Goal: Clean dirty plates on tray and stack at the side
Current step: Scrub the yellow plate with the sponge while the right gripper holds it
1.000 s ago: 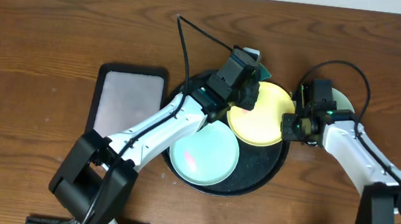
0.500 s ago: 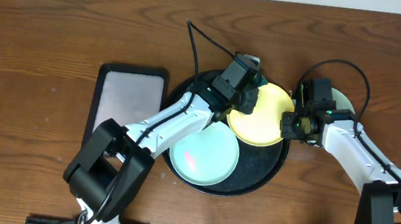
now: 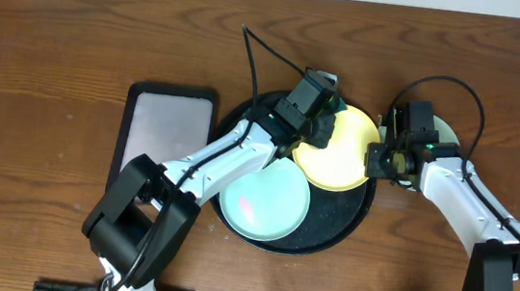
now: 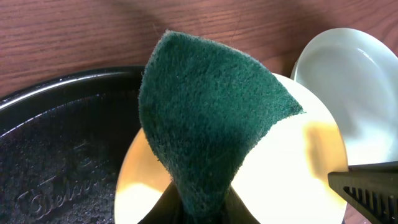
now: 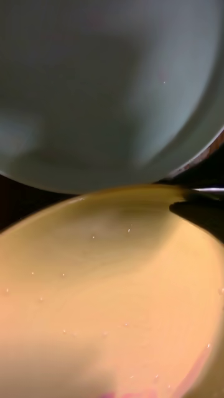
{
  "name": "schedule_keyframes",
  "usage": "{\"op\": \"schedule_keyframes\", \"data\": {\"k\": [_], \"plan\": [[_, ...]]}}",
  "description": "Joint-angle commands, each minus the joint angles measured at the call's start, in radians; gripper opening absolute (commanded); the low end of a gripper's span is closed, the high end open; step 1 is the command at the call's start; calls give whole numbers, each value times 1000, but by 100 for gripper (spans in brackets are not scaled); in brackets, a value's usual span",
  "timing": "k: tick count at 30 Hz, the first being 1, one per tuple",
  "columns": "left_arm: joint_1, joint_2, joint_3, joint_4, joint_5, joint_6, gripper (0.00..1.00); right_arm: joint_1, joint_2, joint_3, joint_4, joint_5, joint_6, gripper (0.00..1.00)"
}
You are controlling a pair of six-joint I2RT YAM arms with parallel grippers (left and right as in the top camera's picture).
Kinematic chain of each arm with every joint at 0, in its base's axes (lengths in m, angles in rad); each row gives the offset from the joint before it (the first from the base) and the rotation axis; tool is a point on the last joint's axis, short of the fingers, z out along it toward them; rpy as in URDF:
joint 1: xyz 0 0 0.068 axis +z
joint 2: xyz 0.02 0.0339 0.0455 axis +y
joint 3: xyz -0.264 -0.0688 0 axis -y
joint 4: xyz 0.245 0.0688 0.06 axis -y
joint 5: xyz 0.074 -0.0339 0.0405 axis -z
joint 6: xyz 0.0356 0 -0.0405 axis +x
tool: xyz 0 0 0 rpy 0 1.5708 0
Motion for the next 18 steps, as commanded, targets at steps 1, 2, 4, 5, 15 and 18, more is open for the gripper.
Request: {"op": "schedule_keyframes", "data": {"k": [1,2,4,5,15,18], "plan": [[-2,-10,26,2,-12,24,7,-3,-20,12,-5,-4,-4,14],[-2,-10,26,2,-12,24,7,-3,-20,13,-5,-4,-5,14],[-2,-10,25,1,-12,24,8,-4,-20,12,-5,-4,-5,9],[-2,-10,25,1,-12,24,7,-3,-20,12,-5,-4,-5,8],[-2,60,25,27,-12,51,7,-3,-16,11,-4,-4,-5,1],[-2,82,26,50,-12,51,7,-3,-16,11,-5,-4,-5,1]]}}
